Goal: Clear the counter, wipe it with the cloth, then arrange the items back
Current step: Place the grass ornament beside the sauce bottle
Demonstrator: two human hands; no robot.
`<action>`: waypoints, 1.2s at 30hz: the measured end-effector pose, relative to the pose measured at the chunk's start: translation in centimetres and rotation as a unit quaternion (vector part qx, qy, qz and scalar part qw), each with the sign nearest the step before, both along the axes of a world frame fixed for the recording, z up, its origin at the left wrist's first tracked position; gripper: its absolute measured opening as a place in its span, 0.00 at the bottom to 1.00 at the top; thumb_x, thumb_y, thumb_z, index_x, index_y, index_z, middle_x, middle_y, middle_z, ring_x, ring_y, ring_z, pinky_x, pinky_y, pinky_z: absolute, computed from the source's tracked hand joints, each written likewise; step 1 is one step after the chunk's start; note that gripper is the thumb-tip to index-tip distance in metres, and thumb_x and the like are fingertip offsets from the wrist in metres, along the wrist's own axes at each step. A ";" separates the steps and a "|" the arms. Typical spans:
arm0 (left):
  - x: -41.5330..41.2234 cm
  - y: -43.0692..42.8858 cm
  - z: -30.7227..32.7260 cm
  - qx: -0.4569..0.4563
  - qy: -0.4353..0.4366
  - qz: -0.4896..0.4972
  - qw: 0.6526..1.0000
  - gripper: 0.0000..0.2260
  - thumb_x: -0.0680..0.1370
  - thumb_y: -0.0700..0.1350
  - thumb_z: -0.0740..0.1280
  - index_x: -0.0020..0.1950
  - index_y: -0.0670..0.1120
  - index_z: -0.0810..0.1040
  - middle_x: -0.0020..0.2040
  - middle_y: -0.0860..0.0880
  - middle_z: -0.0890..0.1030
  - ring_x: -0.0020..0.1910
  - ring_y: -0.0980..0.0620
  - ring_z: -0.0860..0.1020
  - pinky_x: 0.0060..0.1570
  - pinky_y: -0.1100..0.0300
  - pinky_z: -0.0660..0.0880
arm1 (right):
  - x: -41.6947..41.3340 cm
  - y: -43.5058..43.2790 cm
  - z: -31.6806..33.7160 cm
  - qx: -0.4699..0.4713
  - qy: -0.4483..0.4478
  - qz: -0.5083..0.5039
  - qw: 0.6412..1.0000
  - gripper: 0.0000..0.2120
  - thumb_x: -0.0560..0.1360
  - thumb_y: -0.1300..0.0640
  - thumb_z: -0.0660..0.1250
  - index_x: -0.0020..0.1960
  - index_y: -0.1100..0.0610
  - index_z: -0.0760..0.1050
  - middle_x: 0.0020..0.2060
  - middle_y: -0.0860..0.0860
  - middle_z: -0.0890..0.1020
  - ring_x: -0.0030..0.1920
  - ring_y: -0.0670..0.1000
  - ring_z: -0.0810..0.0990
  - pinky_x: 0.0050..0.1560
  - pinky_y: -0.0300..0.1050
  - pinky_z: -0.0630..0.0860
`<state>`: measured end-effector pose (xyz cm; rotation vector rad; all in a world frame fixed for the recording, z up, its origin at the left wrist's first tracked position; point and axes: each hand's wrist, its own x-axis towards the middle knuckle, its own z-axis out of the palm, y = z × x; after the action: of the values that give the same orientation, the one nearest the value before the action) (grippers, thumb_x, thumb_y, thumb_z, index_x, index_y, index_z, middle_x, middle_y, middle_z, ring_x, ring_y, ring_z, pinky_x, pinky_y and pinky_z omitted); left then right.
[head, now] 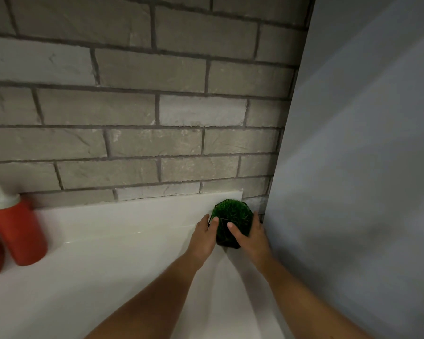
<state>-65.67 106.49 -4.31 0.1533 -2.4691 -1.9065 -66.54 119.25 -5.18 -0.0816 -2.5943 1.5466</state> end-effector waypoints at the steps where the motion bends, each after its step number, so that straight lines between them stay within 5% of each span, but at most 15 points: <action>1: -0.1 0.2 0.1 0.016 0.000 -0.005 1.000 0.22 0.82 0.52 0.53 0.75 0.46 0.59 0.71 0.49 0.65 0.72 0.48 0.63 0.65 0.61 0.61 | -0.1 0.0 -0.1 -0.008 0.006 -0.004 1.000 0.42 0.72 0.43 0.68 0.77 0.55 0.49 0.73 0.56 0.60 0.72 0.55 0.61 0.71 0.52 0.63; 9: 0.1 0.3 0.0 0.068 0.024 0.001 0.997 0.17 0.81 0.51 0.57 0.69 0.50 0.67 0.66 0.49 0.71 0.63 0.52 0.71 0.56 0.62 0.67 | 0.0 -0.1 0.0 -0.037 0.041 -0.002 0.998 0.28 0.74 0.51 0.69 0.71 0.54 0.63 0.62 0.52 0.75 0.63 0.52 0.73 0.64 0.50 0.72; 15: 2.2 -1.6 0.8 0.064 0.055 0.012 0.996 0.17 0.82 0.48 0.57 0.71 0.50 0.66 0.59 0.55 0.70 0.57 0.58 0.68 0.55 0.63 0.66 | 1.1 -1.7 1.1 -0.019 0.070 0.018 0.997 0.32 0.74 0.50 0.68 0.73 0.55 0.60 0.66 0.52 0.72 0.66 0.52 0.71 0.66 0.50 0.70; 19: 3.9 -3.9 1.8 0.061 0.052 0.031 0.996 0.17 0.82 0.49 0.57 0.71 0.52 0.66 0.65 0.51 0.72 0.57 0.55 0.70 0.59 0.58 0.70 | 2.0 -3.7 1.9 -0.010 0.075 0.044 0.996 0.34 0.74 0.49 0.67 0.74 0.56 0.57 0.66 0.54 0.72 0.67 0.54 0.71 0.66 0.54 0.70; 26: 7.7 -9.7 3.3 0.038 0.046 0.068 0.996 0.18 0.82 0.50 0.56 0.72 0.51 0.66 0.64 0.54 0.72 0.58 0.58 0.68 0.57 0.65 0.63 | 3.9 -9.3 2.7 0.002 0.083 0.093 0.992 0.36 0.75 0.49 0.67 0.76 0.57 0.54 0.68 0.56 0.69 0.68 0.55 0.69 0.68 0.49 0.67; 36: 12.4 -19.5 2.8 0.083 0.035 0.113 0.989 0.17 0.81 0.50 0.57 0.70 0.57 0.67 0.62 0.56 0.72 0.59 0.57 0.69 0.61 0.55 0.67 | 6.4 -19.6 2.2 0.013 0.080 0.164 0.983 0.36 0.76 0.50 0.66 0.76 0.57 0.52 0.68 0.57 0.67 0.68 0.55 0.68 0.66 0.43 0.66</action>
<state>-53.28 87.03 -1.52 0.3467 -2.1432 -1.9792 -60.11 99.68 -2.98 0.4769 -2.5951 1.5381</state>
